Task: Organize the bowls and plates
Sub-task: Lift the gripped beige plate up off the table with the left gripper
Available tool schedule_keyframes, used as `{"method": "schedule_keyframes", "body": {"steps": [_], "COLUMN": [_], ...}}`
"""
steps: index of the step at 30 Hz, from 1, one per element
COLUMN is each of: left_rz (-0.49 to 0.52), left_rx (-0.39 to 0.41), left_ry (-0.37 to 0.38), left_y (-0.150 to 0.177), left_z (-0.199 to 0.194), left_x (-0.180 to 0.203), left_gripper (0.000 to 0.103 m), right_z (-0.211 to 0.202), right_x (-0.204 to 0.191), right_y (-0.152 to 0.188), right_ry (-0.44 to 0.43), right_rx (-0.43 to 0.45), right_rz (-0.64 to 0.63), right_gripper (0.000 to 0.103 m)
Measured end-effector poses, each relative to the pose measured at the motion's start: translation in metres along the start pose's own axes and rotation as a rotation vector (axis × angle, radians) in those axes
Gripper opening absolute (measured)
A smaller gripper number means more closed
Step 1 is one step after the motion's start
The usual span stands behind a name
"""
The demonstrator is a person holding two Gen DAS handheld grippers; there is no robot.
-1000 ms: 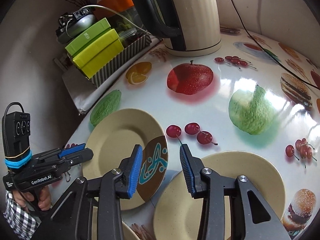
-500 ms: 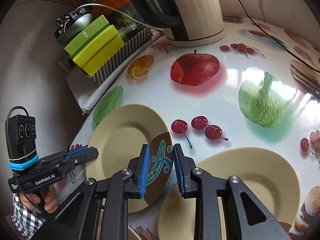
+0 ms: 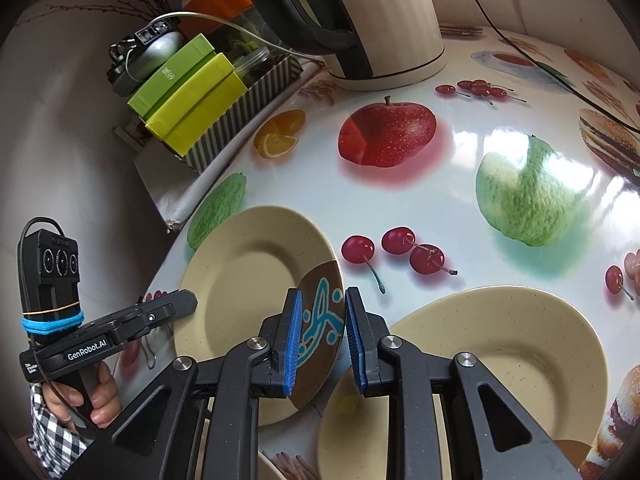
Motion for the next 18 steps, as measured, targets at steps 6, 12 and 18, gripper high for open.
{"method": "schedule_keyframes", "body": {"steps": [6, 12, 18], "left_rz": [0.021, 0.032, 0.049], "left_rx": [0.021, 0.034, 0.045], "left_ry": [-0.014, -0.003, -0.002], "left_y": [-0.002, 0.001, 0.009], "left_z": [-0.011, -0.023, -0.037], "left_x": [0.007, 0.014, 0.023], "left_gripper": [0.021, 0.021, 0.021], "right_z": [-0.009, -0.026, -0.050], "right_x": [-0.006, -0.012, -0.025], "right_y": [0.002, 0.005, 0.012], "right_ry": [-0.013, -0.024, -0.031], "right_rx": [0.008, 0.035, 0.060], "right_rz": [0.003, 0.017, 0.000], "right_gripper": [0.021, 0.021, 0.021]}}
Point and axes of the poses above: each gripper's, at about its wrist camera, not at the fingertips, and z roughly the way its jaws point, x to its right, y to its underside, the point moved 6 cm from there along z, roughly the way its jaws point, and after that the axes turned 1 degree about -z, right-handed, at the moved point
